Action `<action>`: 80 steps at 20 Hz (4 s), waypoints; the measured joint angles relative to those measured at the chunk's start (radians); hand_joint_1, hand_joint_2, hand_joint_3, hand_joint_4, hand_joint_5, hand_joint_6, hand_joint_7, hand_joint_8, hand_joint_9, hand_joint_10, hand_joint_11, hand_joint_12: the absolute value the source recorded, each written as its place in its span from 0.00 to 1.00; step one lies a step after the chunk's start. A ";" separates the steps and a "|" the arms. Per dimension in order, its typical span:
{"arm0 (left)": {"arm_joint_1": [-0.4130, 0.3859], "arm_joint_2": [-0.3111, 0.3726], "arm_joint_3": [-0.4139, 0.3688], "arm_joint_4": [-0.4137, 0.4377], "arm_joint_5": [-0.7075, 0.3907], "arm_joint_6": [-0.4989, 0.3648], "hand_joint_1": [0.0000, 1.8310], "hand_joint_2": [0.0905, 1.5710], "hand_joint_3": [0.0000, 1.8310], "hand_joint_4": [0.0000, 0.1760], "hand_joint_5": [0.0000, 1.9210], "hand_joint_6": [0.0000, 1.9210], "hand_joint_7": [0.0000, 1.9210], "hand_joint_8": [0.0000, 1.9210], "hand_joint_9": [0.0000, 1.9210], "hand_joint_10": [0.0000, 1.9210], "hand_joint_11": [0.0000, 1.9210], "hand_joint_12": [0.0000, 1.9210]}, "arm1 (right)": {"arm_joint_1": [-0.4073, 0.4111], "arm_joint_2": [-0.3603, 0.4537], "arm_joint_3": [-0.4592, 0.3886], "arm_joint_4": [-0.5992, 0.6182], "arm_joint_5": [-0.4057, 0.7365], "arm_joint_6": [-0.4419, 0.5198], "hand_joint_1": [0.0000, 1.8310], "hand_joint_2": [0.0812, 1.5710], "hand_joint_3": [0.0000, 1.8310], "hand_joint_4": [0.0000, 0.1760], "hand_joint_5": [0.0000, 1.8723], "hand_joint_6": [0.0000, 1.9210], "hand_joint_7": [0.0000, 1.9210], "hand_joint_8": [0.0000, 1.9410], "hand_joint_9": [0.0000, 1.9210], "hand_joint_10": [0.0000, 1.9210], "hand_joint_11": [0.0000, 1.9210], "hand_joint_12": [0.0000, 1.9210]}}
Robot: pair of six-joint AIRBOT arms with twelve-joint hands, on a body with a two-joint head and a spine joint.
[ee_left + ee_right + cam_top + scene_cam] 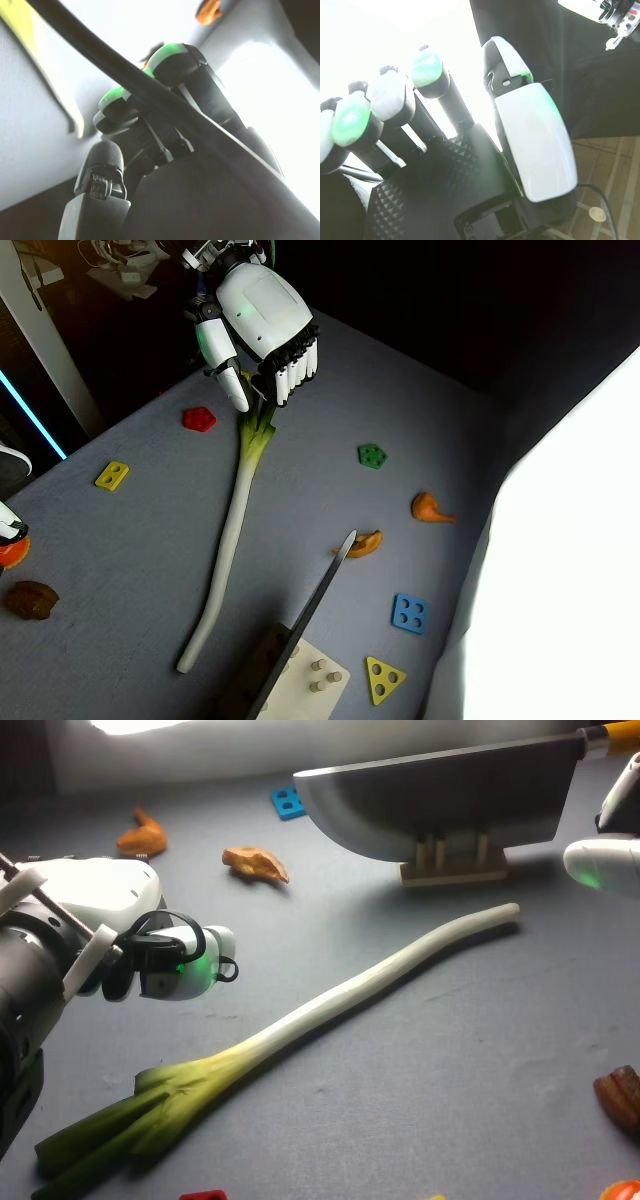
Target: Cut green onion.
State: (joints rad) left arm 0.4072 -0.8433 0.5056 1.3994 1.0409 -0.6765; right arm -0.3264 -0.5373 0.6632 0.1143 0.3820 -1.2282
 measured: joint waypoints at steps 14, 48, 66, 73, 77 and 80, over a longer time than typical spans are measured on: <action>-0.014 0.000 -0.008 -0.045 0.032 0.003 0.03 0.84 0.00 0.29 0.02 0.00 0.02 0.00 0.02 0.00 0.00 0.16 | -0.016 -0.047 0.152 0.080 0.040 -0.004 0.16 0.67 0.00 0.00 0.00 0.00 0.02 0.00 0.01 0.00 0.00 0.00; 0.043 -0.001 -0.095 -0.093 0.167 -0.148 0.07 0.84 0.00 0.28 0.01 0.00 0.04 0.00 0.03 0.00 0.00 0.13 | -0.208 -0.481 0.926 -0.201 0.087 0.541 0.67 0.67 0.00 0.20 0.00 0.00 0.00 0.00 0.00 0.00 0.00 0.00; 0.139 -0.071 -0.125 -0.009 0.210 -0.317 0.16 0.84 0.00 0.23 0.02 0.00 0.02 0.00 0.03 0.00 0.00 0.13 | -0.189 -0.692 1.223 -0.530 0.185 1.022 0.68 0.64 0.00 0.17 0.00 0.00 0.00 0.00 0.00 0.00 0.00 0.00; 0.165 -0.084 -0.124 0.018 0.216 -0.316 0.12 0.84 0.00 0.22 0.03 0.00 0.05 0.00 0.04 0.00 0.00 0.11 | -0.182 -0.762 1.303 -0.543 0.204 1.015 0.68 0.66 0.00 0.13 0.00 0.00 0.00 0.00 0.00 0.00 0.00 0.00; 0.165 -0.120 -0.121 0.018 0.235 -0.347 0.14 0.84 0.00 0.24 0.03 0.00 0.04 0.00 0.03 0.00 0.00 0.11 | -0.182 -0.788 1.320 -0.553 0.209 0.988 0.66 0.66 0.00 0.09 0.00 0.00 0.00 0.00 0.00 0.00 0.00 0.00; 0.165 -0.135 -0.121 0.017 0.251 -0.348 0.16 0.83 0.00 0.20 0.04 0.00 0.05 0.00 0.04 0.00 0.00 0.11 | -0.182 -0.802 1.338 -0.554 0.213 0.981 0.67 0.66 0.00 0.12 0.00 0.00 0.00 0.00 0.00 0.00 0.00 0.00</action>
State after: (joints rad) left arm 0.5724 -0.9787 0.3843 1.4166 1.2919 -1.0241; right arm -0.5079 -1.3392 2.0010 -0.4397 0.5949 -0.2470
